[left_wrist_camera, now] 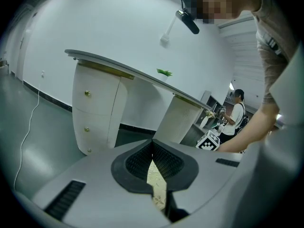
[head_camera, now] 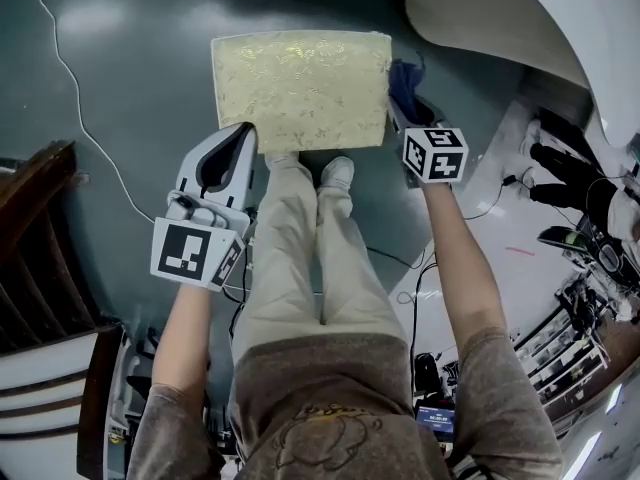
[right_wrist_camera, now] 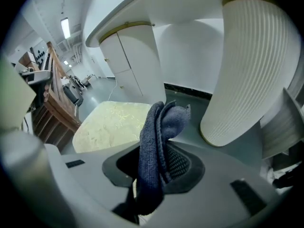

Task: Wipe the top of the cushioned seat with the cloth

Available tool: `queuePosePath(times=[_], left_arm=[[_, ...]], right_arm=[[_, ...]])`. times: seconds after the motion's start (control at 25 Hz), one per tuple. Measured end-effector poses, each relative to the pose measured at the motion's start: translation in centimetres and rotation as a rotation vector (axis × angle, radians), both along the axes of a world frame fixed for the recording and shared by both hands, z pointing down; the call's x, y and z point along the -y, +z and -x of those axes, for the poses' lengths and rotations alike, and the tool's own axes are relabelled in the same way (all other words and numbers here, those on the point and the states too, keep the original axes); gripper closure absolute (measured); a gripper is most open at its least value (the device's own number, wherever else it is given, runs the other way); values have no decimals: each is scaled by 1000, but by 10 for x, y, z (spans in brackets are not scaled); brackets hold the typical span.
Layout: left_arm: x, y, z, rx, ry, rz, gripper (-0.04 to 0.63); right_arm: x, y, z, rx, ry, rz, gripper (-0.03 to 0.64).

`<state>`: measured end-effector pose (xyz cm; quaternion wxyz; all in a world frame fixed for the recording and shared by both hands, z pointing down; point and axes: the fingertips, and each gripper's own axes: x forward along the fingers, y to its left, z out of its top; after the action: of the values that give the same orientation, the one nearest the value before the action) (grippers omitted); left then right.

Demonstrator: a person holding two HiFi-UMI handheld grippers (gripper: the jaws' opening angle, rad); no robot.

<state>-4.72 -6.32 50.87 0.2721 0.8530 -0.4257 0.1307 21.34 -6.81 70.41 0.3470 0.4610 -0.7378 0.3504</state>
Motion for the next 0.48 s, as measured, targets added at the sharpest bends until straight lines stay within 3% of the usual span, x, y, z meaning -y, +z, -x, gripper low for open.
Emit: queuePosePath(times=[0.48], left_arm=[[-1,9,5,11,0,21,577]], right_arm=[[-21,25,1,-8,27,61,503]])
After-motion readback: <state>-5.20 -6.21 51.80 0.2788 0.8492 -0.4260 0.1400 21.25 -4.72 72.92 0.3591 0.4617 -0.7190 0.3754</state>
